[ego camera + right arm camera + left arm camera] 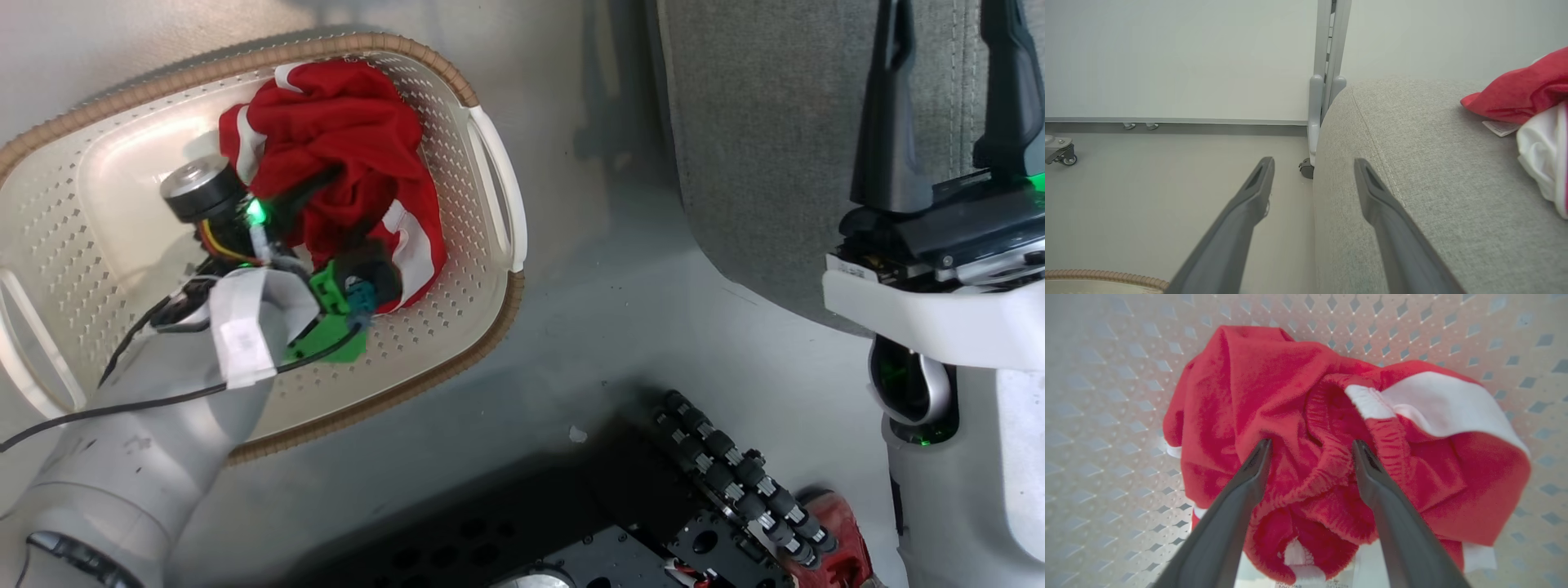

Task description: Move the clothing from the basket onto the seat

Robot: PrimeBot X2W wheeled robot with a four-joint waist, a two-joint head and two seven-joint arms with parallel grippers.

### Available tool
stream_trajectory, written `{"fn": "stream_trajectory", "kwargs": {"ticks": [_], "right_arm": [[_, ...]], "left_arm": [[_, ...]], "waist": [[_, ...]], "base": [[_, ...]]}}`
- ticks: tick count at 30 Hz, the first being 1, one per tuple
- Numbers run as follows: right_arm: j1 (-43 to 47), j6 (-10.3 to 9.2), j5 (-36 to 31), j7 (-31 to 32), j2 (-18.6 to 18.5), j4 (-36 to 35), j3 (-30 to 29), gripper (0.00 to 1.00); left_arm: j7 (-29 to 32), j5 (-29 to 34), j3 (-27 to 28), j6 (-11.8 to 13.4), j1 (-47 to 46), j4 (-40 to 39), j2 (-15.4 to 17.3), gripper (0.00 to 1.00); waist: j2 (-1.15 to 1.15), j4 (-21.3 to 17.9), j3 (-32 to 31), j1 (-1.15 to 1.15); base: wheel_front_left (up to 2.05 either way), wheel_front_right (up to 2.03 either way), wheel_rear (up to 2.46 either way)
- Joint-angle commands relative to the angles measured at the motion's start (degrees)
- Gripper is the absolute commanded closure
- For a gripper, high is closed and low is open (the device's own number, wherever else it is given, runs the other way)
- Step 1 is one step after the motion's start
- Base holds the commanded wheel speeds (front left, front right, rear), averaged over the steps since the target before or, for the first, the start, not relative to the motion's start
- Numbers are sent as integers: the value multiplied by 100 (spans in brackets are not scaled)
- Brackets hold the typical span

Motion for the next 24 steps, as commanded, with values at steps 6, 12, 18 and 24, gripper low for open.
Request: {"fn": "stream_trajectory", "kwargs": {"ticks": [6, 12, 18, 24], "right_arm": [[-114, -8, -59, -17, 1, -116, -74, 0], [-123, -8, -118, -17, 1, -139, -26, 0], [-150, -8, -169, -17, 0, -211, -46, 0], [-148, -8, -208, -17, 0, -196, -21, 0]], "left_arm": [[3, -273, 6, 326, -161, -211, -136, 0], [3, -477, -45, 361, -137, 53, -245, 0], [3, -664, -63, 346, -176, 341, -273, 100], [3, -777, -83, 435, -222, 448, -287, 100]], "waist": [[0, 139, 100, -1], [0, 223, 74, -1], [0, 247, 98, -1], [0, 254, 75, -1]], "base": [[0, 0, 0], [0, 0, 0], [0, 0, 0], [0, 0, 0]]}}
